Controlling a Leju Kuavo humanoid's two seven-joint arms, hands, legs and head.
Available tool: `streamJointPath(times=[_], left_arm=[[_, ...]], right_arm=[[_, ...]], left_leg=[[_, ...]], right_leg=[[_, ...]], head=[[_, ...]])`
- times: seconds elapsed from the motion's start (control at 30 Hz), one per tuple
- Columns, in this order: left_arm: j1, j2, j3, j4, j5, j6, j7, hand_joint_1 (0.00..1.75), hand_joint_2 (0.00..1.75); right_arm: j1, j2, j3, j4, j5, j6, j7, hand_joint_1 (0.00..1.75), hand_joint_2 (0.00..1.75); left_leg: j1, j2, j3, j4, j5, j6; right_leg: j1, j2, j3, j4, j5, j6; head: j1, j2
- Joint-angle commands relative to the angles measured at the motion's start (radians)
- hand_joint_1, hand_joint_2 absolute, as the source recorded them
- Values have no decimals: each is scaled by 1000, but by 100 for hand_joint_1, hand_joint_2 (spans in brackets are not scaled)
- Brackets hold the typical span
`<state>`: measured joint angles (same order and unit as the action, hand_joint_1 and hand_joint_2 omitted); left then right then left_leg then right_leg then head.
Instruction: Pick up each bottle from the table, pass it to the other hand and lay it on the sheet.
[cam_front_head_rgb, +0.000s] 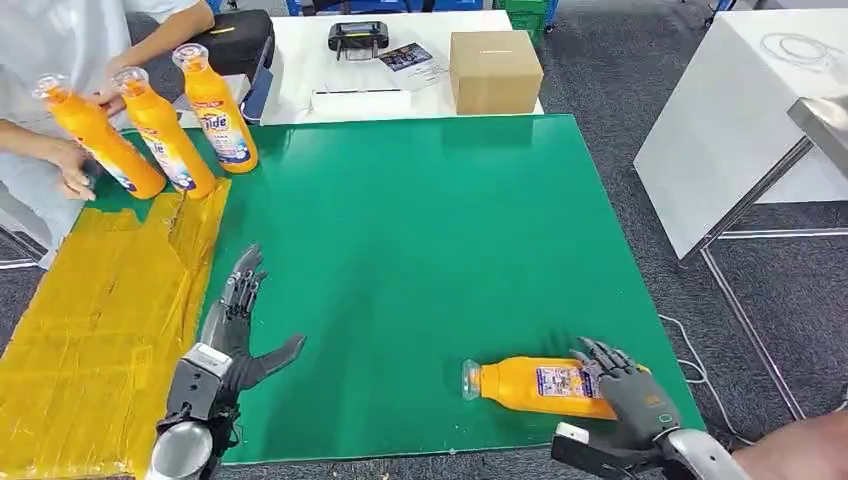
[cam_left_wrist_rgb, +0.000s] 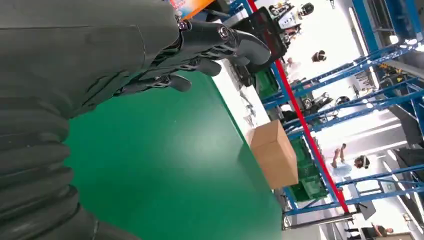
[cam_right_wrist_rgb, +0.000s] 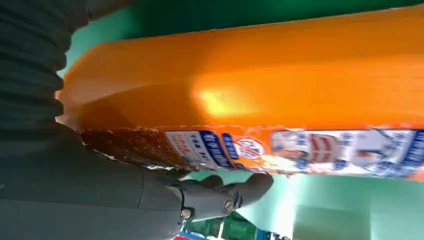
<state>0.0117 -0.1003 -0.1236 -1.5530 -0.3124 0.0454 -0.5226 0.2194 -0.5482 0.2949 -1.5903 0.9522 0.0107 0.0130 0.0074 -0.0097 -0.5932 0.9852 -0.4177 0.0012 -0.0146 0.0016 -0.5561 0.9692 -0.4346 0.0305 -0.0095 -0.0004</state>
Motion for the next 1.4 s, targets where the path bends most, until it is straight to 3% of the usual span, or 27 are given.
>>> streamJointPath(times=[0.03, 0.07, 0.23, 0.37, 0.5, 0.73, 0.9, 1.13, 1.17, 1.4], left_arm=[[-49, -1, -27, 87, 16, 1, 3, 0, 175], [-51, -1, -28, 90, 17, 1, 3, 0, 175], [-62, -1, -34, 106, 23, 1, -1, 0, 175], [-56, -1, -31, 101, 25, 3, -3, 0, 175], [-32, -6, -23, 66, 24, 0, 1, 0, 175], [-33, -7, -22, 68, 24, 0, 2, 0, 175], [-23, -9, -40, 47, 33, -35, 15, 0, 175], [-23, -8, -66, 40, 37, -52, 27, 0, 175], [-7, -2, -142, 26, 52, -76, 43, 0, 175], [-33, 1, -165, 46, 59, -81, 48, 0, 175]], right_arm=[[-79, 17, 84, 173, 9, 9, -6, 101, 175], [-84, 17, 93, 179, 10, 9, -8, 131, 175], [-76, -52, 135, 170, 16, 16, -22, 134, 175], [-77, -16, 121, 151, 11, -25, -22, 173, 175], [-124, 163, 53, 141, 36, -121, -41, 175, 175], [-121, 164, 43, 139, 43, -116, -41, 175, 175], [-142, 379, -101, 60, 14, -278, -113, 175, 175], [-147, 429, -143, 11, -5, -343, -126, 175, 175], [-124, 511, -204, -55, -158, -407, -250, 175, 175], [-148, 545, -211, -32, -207, -416, -280, 175, 175]], left_leg=[[2, 0, 6, -2, -1, 0], [1, 1, 5, -1, -1, 0], [1, 0, 7, -1, -1, 1], [1, -1, 9, -1, -2, 2], [2, 2, 10, -2, -2, 1], [2, 3, 9, -1, -3, 2], [1, 6, 8, -1, -3, 2], [1, 8, 7, 0, -4, 1], [2, 7, 7, 0, -4, 1], [0, 2, 5, 0, -2, 2]], right_leg=[[2, -1, 7, -3, 0, -1], [1, 0, 5, -3, 0, -1], [1, -2, 7, -2, 0, -1], [1, -3, 9, -3, -1, -1], [2, 1, 9, -3, 0, -1], [2, 1, 9, -2, -1, -1], [2, 5, 8, -2, 0, -1], [2, 6, 7, -1, -1, -2], [2, 6, 6, 0, -1, -2], [1, 1, 5, 0, -1, -1]], head=[[0, 0], [-1, 0], [0, 0], [0, 0], [0, 0], [-1, 0], [0, 0], [0, 0], [0, 0], [0, 0]])
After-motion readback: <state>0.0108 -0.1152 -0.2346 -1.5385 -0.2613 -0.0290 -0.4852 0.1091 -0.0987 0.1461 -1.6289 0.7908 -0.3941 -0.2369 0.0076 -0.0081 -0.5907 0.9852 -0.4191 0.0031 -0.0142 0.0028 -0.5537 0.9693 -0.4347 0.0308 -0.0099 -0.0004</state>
